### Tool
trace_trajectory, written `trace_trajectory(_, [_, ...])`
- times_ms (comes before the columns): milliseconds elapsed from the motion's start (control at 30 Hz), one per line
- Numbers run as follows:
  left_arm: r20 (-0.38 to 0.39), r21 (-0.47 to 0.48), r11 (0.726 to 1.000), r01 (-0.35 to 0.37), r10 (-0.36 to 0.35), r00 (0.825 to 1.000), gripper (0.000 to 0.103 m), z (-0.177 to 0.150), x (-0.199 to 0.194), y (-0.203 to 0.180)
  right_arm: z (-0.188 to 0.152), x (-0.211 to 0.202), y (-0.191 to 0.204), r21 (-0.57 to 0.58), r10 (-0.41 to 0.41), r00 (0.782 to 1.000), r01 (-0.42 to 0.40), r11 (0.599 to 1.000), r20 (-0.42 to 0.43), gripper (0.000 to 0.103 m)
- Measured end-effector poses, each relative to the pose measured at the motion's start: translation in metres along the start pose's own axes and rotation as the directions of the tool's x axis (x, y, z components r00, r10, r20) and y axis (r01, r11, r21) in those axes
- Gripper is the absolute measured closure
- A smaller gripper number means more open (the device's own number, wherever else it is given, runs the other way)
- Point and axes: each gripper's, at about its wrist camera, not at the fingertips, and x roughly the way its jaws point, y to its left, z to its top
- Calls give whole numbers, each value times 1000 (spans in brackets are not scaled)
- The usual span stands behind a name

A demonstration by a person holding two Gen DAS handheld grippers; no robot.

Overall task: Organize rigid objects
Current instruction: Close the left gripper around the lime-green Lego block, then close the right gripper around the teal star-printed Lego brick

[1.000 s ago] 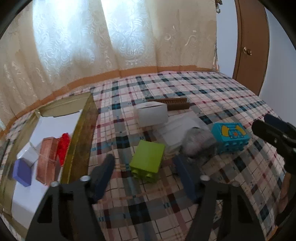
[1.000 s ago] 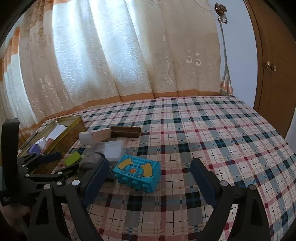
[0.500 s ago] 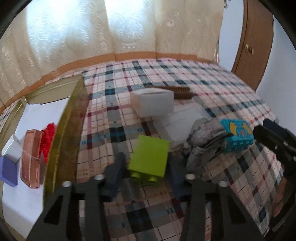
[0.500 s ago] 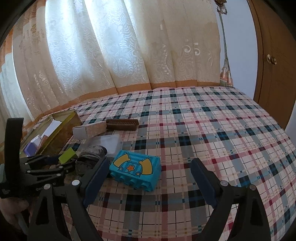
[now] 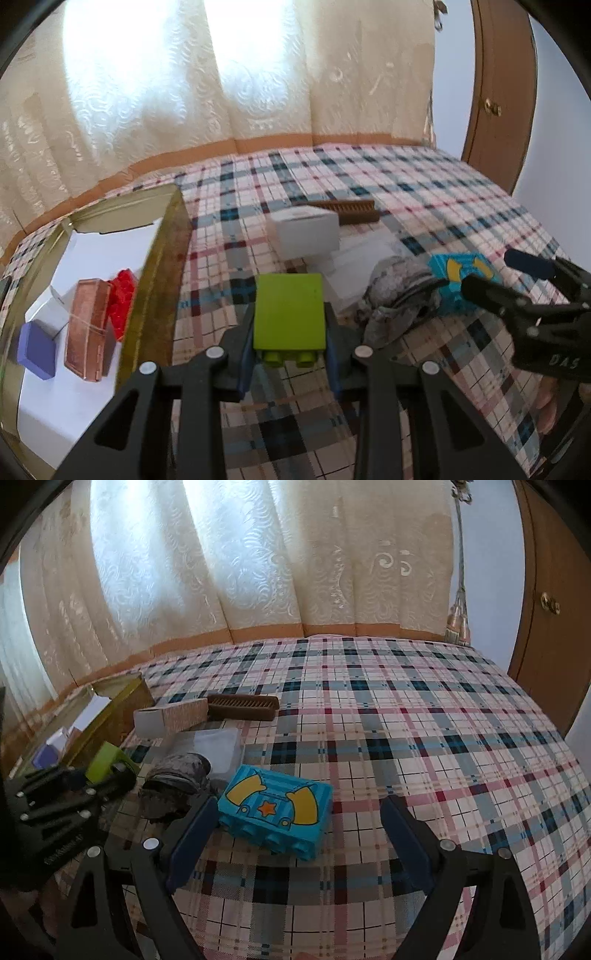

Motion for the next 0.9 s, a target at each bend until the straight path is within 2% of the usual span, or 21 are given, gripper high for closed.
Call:
trace_trajectory(200, [62,-29,999,-27,29,998,73,-1,-12,5,10,9,6,-18,-48,999,48,999,-18,12])
trace_trajectory(300, [76,-41,999,-28,31,997,73,-1,-15,7,13,18,9,-4,-38,998,38,999,-41,12])
trace_trajectory(433, [93,-39,999,-27,30,995,73,-1,-17,7,11,27,14,-11,-63,994,62,998,-85,12])
trace_trajectory(600, [97,-44,999,-26,30,995,73,-1,-18,8,10,30,9,16,-58,993,60,998,-104,12])
trace_trajectory(633, [99,-48,998,-29,33,995,73,-1,-18,8,10,33,8,17,-56,992,58,998,-115,12])
trace_trajectory(667, [102,-50,998,-30,35,994,73,-1,-19,9,10,35,8,15,-55,991,57,998,-125,24])
trace_trajectory(700, [105,-52,998,-30,36,994,73,-1,-20,9,10,35,9,10,-57,990,59,998,-126,28])
trace_trajectory(900, [151,-64,997,-43,53,987,73,-4,-28,10,11,20,13,3,-61,997,62,998,-39,29])
